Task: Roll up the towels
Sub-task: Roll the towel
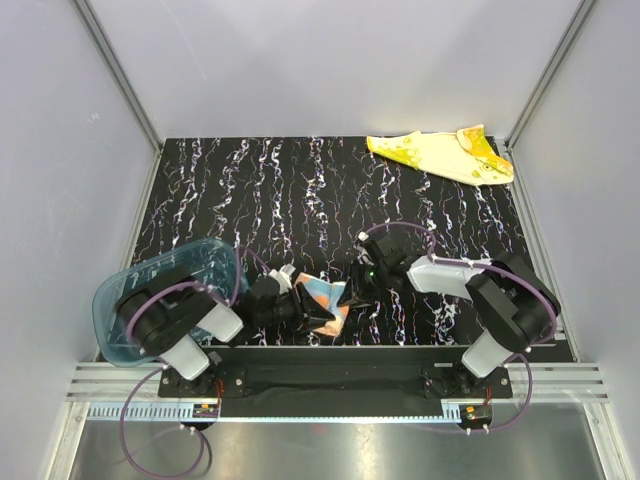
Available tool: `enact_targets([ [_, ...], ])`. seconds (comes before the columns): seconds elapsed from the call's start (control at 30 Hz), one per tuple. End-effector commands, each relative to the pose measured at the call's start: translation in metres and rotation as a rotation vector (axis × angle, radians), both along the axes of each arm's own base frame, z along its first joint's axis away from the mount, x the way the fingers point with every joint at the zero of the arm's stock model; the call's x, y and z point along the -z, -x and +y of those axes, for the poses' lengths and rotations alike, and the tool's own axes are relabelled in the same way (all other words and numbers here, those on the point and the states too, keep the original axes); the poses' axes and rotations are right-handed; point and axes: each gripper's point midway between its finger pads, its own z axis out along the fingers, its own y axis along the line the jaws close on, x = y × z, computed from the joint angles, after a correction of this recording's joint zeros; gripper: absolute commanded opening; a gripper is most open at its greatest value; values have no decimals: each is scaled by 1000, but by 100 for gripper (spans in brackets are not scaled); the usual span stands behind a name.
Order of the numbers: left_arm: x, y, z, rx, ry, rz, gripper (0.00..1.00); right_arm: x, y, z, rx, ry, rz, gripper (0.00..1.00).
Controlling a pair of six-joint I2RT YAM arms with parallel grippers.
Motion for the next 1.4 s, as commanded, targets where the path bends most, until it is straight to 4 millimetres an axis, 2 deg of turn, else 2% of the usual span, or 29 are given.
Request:
enact_targets([
  [0.0, 25, -2, 16, 6, -229, -46, 44, 7, -6, -32, 42, 228, -41, 13],
  [0.03, 25, -5, 19, 3, -269, -64, 45, 9, -2, -41, 46, 286, -31, 13],
  [0.07, 28, 3, 26, 23, -351, -54, 45, 8, -1, -44, 48, 307, -31, 13],
  [0.1, 30, -6, 34, 0, -434, -116, 47, 4, -3, -44, 53, 316, -39, 12],
  [0.13, 18, -16, 29, -10, -455, -159, 49, 6, 1, -48, 51, 345, -29, 12],
  [0.2, 13, -17, 41, -13, -555, -219, 51, 3, 0, -48, 47, 363, -29, 12],
  [0.23, -2, -26, 34, -27, -550, -270, 52, 4, 3, -54, 47, 402, -24, 12],
  [0.27, -2, -18, 40, -2, -601, -280, 53, 4, 4, -54, 44, 419, -25, 12],
  [0.3, -8, -25, 44, -16, -653, -337, 54, 2, 3, -54, 44, 427, -32, 12],
  [0.33, -19, -29, 39, -19, -666, -374, 55, 1, 4, -55, 52, 438, -33, 12],
  [0.37, -23, -22, 36, 20, -696, -409, 57, -1, 4, -54, 55, 435, -35, 12],
  [0.43, -31, -24, 34, 24, -742, -483, 58, -3, 4, -52, 59, 430, -34, 12],
  [0.47, -40, -18, 20, 57, -730, -526, 59, -3, 5, -52, 59, 431, -31, 13],
  [0.53, -47, -18, 12, 65, -760, -589, 62, -2, 6, -51, 55, 437, -27, 13],
  [0.57, -45, -10, 4, 102, -773, -613, 62, -2, 6, -50, 55, 437, -25, 13],
  [0.6, -56, -13, -4, 97, -777, -652, 62, -2, 7, -49, 52, 439, -25, 13],
  [0.63, -58, -11, -10, 105, -782, -668, 63, -3, 7, -49, 52, 439, -25, 13],
  [0.67, -53, -3, -17, 142, -796, -689, 63, -3, 7, -49, 52, 440, -24, 13],
  [0.7, -62, -3, -28, 145, -788, -722, 63, -3, 6, -48, 52, 439, -25, 12],
  [0.77, -57, 3, -40, 185, -810, -750, 64, -4, 7, -48, 54, 437, -27, 13],
  [0.83, -61, 3, -53, 192, -806, -762, 64, -5, 7, -48, 55, 436, -28, 12],
  [0.87, -49, 4, -54, 212, -839, -753, 64, -6, 7, -48, 56, 434, -29, 13],
  [0.9, -49, 4, -59, 213, -841, -754, 64, -6, 9, -48, 53, 433, -29, 13],
  [1.07, -23, 3, -53, 220, -924, -721, 63, -9, 9, -48, 53, 424, -31, 13],
  [1.23, -5, 9, -50, 241, -926, -705, 55, -9, 10, -44, 47, 408, -25, 13],
  [1.33, -1, 13, -49, 248, -930, -707, 40, -7, 10, -42, 38, 401, -20, 13],
  [1.37, -1, 13, -48, 240, -930, -703, 30, -6, 11, -42, 36, 402, -15, 13],
])
